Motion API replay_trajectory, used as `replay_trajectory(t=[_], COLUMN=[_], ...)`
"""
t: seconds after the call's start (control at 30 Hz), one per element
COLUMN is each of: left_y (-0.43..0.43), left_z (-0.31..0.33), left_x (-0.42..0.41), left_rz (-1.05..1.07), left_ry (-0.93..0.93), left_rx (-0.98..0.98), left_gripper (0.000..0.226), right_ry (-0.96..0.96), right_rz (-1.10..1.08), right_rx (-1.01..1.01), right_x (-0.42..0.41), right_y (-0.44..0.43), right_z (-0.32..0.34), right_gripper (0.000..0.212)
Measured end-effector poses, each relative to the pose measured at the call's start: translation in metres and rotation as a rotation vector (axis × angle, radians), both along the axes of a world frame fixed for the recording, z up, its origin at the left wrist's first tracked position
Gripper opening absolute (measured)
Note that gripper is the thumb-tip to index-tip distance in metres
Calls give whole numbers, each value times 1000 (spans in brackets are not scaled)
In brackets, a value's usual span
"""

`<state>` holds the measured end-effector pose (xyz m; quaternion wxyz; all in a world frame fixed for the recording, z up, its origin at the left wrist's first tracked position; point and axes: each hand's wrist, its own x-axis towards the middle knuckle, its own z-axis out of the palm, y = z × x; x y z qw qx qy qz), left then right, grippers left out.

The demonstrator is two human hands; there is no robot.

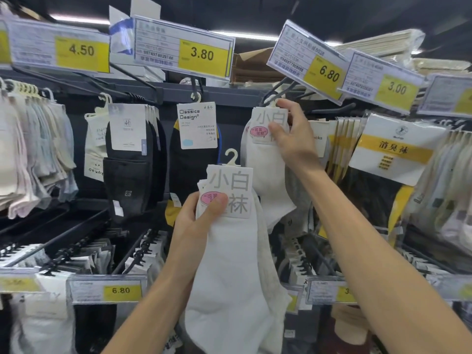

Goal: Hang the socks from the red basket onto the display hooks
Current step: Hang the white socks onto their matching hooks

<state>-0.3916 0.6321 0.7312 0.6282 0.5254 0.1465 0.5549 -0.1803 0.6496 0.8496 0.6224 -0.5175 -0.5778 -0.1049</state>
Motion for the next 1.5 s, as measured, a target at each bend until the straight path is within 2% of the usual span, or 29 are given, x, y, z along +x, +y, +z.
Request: replay_trajectory(t=[0.17, 0.23, 0.3, 0.33, 0.43, 0.5, 0.77, 0.87, 1.03, 1.23, 1.4, 1.5], left_y=[0, 0, 0, -1, -2, -2, 2, 1, -1, 1, 0, -2], left_z=[-4, -8, -9, -9, -9, -8, -12, -11, -10, -9, -11, -12], left_x=[0, 1, 2, 3, 4, 5, 3, 5, 6, 5, 3, -2], left_rz=[59, 80, 101, 114, 149, 159, 70, 86, 59, 71, 104, 98], left_ry=[-8, -16, -24, -26, -31, -24, -47, -46, -60, -4, -18, -4], left_rx=[65, 97, 135, 158, 234, 270, 95, 50, 27, 110, 77, 79], left_gripper=[58, 49, 41, 39, 42, 42, 51, 50, 45, 57, 47, 44], right_ry=[40, 32, 10, 0, -20, 3, 186, 170, 130, 141, 253, 191], right_rz=[-131, -139, -36, 26, 153, 211, 429, 486, 581, 511, 201, 45], right_rx=[-2, 103, 151, 107, -66, -81, -29, -37, -129, -125, 110, 126], right_x=[-11, -27, -46, -57, -76, -76, -54, -46, -46, -44, -27, -16], right_y=[-16, -39, -65, -78, -98, -99, -95, -97, -100, -94, -74, -53], right_z=[-5, -19, -40, -51, -72, -78, -81, -81, -81, -74, -38, -12], right_gripper=[63, 53, 34, 29, 32, 25, 23, 20, 27, 31, 30, 33])
